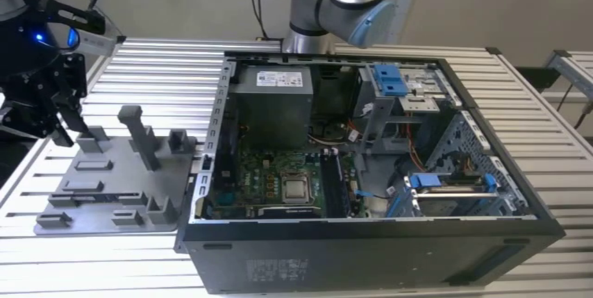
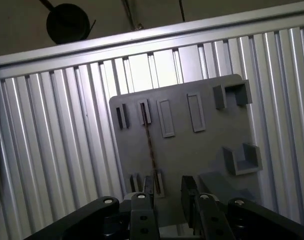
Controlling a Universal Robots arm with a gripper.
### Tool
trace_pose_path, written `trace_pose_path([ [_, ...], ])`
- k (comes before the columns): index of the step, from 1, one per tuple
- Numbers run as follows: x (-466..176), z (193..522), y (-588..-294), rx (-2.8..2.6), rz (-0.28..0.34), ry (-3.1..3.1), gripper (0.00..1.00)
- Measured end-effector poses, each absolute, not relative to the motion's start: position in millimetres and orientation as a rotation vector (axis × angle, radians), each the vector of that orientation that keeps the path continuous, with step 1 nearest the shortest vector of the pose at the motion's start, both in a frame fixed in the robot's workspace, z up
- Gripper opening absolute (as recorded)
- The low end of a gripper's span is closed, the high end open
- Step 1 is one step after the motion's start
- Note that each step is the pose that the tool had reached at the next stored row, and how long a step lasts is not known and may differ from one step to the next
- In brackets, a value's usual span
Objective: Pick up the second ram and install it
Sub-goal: 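Pick up the second ram and move it above second insertion slot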
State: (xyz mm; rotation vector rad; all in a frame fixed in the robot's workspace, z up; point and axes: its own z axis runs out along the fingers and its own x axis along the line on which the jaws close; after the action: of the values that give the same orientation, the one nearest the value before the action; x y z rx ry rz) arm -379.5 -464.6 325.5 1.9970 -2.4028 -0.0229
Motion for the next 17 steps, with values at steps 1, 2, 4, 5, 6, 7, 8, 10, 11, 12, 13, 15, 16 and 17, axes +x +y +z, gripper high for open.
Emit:
trace_pose_path([
  [1,-379,326,-465,1.998,-0.023,-2.402,0.36],
  [2,-380,325,-465,1.998,-0.023,-2.402,0.36],
  [4,-380,325,-465,1.999,-0.023,-2.401,0.36],
  [5,-380,324,-465,2.001,-0.023,-2.401,0.36],
  [6,-380,323,-465,2.002,-0.023,-2.399,0.36],
  [7,-380,323,-465,2.005,-0.022,-2.397,0.36],
  [8,-380,322,-465,2.007,-0.022,-2.395,0.36],
  [10,-380,320,-465,2.017,-0.022,-2.387,0.36],
  [11,-380,319,-465,2.024,-0.021,-2.382,0.36],
  [12,-380,318,-465,2.030,-0.021,-2.376,0.36],
  [13,-380,317,-465,2.036,-0.020,-2.372,0.36],
  [15,-380,315,-465,2.046,-0.020,-2.363,0.36],
  [16,-380,315,-465,2.050,-0.020,-2.360,0.36],
  [17,-380,314,-465,2.054,-0.020,-2.356,0.36],
])
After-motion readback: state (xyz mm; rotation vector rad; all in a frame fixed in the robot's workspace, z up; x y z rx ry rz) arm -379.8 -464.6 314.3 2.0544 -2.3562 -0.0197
